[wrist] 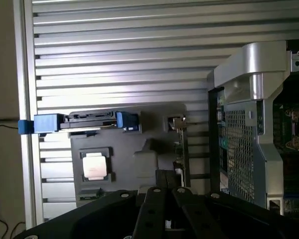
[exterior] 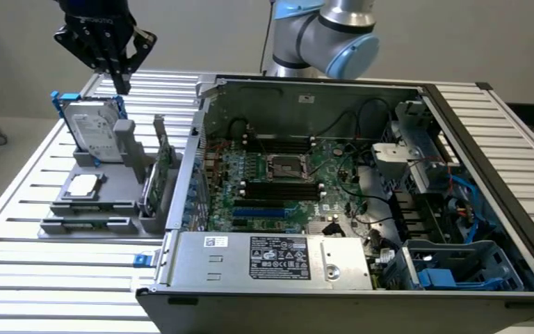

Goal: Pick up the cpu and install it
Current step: 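Reach for the cpu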

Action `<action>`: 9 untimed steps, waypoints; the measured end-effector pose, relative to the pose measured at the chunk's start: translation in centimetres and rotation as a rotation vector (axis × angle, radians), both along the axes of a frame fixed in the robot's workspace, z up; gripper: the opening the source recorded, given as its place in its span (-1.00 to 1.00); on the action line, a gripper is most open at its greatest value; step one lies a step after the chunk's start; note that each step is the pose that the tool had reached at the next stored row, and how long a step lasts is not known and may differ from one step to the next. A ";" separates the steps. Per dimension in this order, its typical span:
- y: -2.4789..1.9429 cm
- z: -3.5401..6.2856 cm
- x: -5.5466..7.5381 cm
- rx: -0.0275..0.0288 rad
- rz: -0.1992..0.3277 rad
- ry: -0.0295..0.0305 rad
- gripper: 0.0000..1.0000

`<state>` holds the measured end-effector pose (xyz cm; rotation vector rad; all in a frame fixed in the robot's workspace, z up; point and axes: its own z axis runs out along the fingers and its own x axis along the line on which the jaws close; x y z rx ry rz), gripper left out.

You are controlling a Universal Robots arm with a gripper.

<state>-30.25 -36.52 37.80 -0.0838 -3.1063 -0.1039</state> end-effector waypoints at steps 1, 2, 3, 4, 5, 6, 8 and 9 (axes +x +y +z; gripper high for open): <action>0.21 -0.04 -0.4 -0.0003 0.000 0.0000 -0.79; 0.44 -0.09 -0.9 -0.0004 0.000 -0.0001 -0.79; 0.66 -0.14 -1.3 -0.0007 0.000 0.0000 -0.79; 0.89 -0.19 -1.8 -0.0009 0.000 -0.0001 -0.79; 1.09 -0.24 -2.2 -0.0011 0.000 -0.0001 -0.79; 1.27 -0.28 -2.7 -0.0015 0.000 -0.0001 -0.79; 1.62 -0.36 -3.4 -0.0028 0.002 -0.0001 -0.79; 1.75 -0.39 -3.7 -0.0036 0.003 0.0000 -0.79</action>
